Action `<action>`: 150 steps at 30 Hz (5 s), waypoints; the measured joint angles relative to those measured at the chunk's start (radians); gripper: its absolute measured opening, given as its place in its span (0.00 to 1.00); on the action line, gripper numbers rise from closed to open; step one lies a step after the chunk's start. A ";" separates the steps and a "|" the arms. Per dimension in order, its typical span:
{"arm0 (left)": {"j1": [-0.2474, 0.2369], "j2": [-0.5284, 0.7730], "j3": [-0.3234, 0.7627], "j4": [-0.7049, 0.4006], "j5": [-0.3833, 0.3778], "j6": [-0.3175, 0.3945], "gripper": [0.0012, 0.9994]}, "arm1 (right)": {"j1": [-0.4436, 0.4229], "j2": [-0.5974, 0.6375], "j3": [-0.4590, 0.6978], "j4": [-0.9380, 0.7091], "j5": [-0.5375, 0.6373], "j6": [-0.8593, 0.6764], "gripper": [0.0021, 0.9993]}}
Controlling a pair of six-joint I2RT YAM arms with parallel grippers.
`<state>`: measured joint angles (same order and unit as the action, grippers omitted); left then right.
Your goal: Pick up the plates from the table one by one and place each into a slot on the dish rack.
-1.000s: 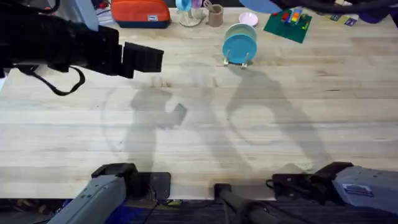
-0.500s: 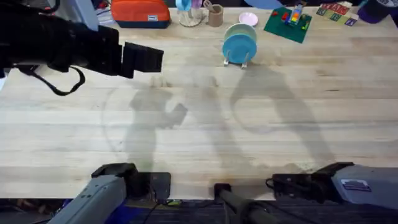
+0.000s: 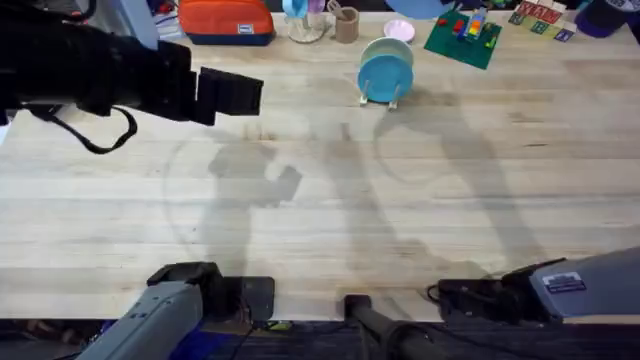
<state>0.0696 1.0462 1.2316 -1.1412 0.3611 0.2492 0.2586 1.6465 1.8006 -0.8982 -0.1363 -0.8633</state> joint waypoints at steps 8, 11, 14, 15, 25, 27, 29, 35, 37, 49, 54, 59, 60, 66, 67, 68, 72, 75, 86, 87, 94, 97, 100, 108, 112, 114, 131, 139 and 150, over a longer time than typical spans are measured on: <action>0.000 0.000 0.000 0.000 0.000 -0.002 1.00 | -0.037 0.125 0.099 -0.026 -0.047 0.003 0.03; 0.000 0.004 0.000 0.000 0.000 -0.002 1.00 | -0.053 0.139 0.107 -0.050 -0.078 0.003 0.03; 0.000 0.024 0.000 0.000 0.000 -0.005 1.00 | -0.070 0.141 0.108 -0.062 -0.106 0.004 0.03; 0.000 0.034 0.000 0.000 0.000 -0.010 1.00 | -0.076 0.141 0.108 -0.062 -0.114 0.004 0.03; 0.000 0.067 0.000 0.000 -0.004 -0.043 1.00 | -0.097 0.162 0.116 -0.069 -0.143 0.004 0.03; 0.000 0.067 0.000 0.000 -0.007 -0.044 1.00 | -0.097 0.181 0.116 -0.069 -0.144 0.004 0.03; 0.000 0.067 0.000 0.000 -0.007 -0.044 1.00 | -0.097 0.204 0.116 -0.070 -0.145 0.004 0.03; 0.000 0.067 0.000 0.000 -0.008 -0.047 1.00 | -0.097 0.247 0.116 -0.076 -0.145 0.004 0.03; 0.000 0.067 0.000 0.000 -0.008 -0.047 1.00 | -0.097 0.247 0.116 -0.076 -0.145 0.004 0.03; 0.000 0.067 0.000 0.000 -0.008 -0.047 1.00 | -0.097 0.248 0.116 -0.096 -0.165 -0.009 0.03; 0.000 0.067 0.000 0.000 -0.008 -0.047 1.00 | -0.097 0.268 0.116 -0.098 -0.184 -0.025 0.03; 0.000 0.067 0.000 0.000 -0.008 -0.047 1.00 | -0.097 0.303 0.116 -0.099 -0.187 -0.052 0.03; 0.000 0.067 0.000 0.000 -0.008 -0.047 1.00 | -0.097 0.307 0.116 -0.099 -0.187 -0.059 0.03; 0.000 0.067 0.000 0.000 -0.008 -0.047 1.00 | -0.097 0.311 0.116 -0.098 -0.187 -0.093 0.03; 0.000 0.068 0.000 0.000 -0.008 -0.047 1.00 | -0.097 0.311 0.116 -0.098 -0.188 -0.097 0.03; 0.000 0.067 0.000 0.000 -0.008 -0.047 1.00 | -0.097 0.312 0.116 -0.098 -0.189 -0.102 0.03; 0.000 0.067 0.000 0.000 -0.008 -0.047 1.00 | -0.097 0.333 0.118 -0.098 -0.195 -0.111 0.03; 0.000 0.068 0.000 0.000 -0.008 -0.047 1.00 | -0.097 0.364 0.118 -0.098 -0.195 -0.118 0.03; 0.000 0.067 0.000 0.000 -0.008 -0.047 1.00 | -0.097 0.407 0.119 -0.103 -0.228 -0.137 0.03; 0.000 0.067 0.000 0.000 -0.008 -0.047 1.00 | -0.097 0.411 0.119 -0.103 -0.228 -0.137 0.03; 0.000 0.067 0.000 -0.015 -0.008 -0.048 1.00 | -0.098 0.424 0.123 -0.101 -0.232 -0.140 0.03; 0.000 0.067 0.000 -0.022 -0.010 -0.047 1.00 | -0.098 0.424 0.123 -0.101 -0.232 -0.140 0.03; 0.000 0.067 0.000 -0.023 -0.010 -0.047 1.00 | -0.098 0.424 0.123 -0.101 -0.232 -0.140 0.03; 0.000 0.067 0.000 -0.023 -0.010 -0.047 1.00 | -0.098 0.424 0.123 -0.101 -0.232 -0.140 0.03; 0.000 0.067 0.000 -0.023 -0.011 -0.047 1.00 | -0.098 0.424 0.123 -0.100 -0.232 -0.140 0.04; 0.000 0.067 0.000 -0.023 -0.010 -0.047 1.00 | -0.098 0.424 0.123 -0.099 -0.232 -0.140 0.07; 0.000 0.067 0.000 -0.023 -0.011 -0.047 1.00 | -0.098 0.424 0.123 -0.097 -0.239 -0.140 0.14; 0.000 0.067 0.000 -0.023 -0.010 -0.048 1.00 | -0.098 0.422 0.123 -0.097 -0.239 -0.140 0.14; 0.000 0.067 0.000 -0.023 -0.011 -0.047 1.00 | -0.098 0.277 0.123 -0.098 -0.218 -0.133 0.15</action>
<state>0.0696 1.1136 1.2313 -1.1641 0.3504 0.2020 0.1608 1.9238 1.9236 -0.9960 -0.3539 -0.9963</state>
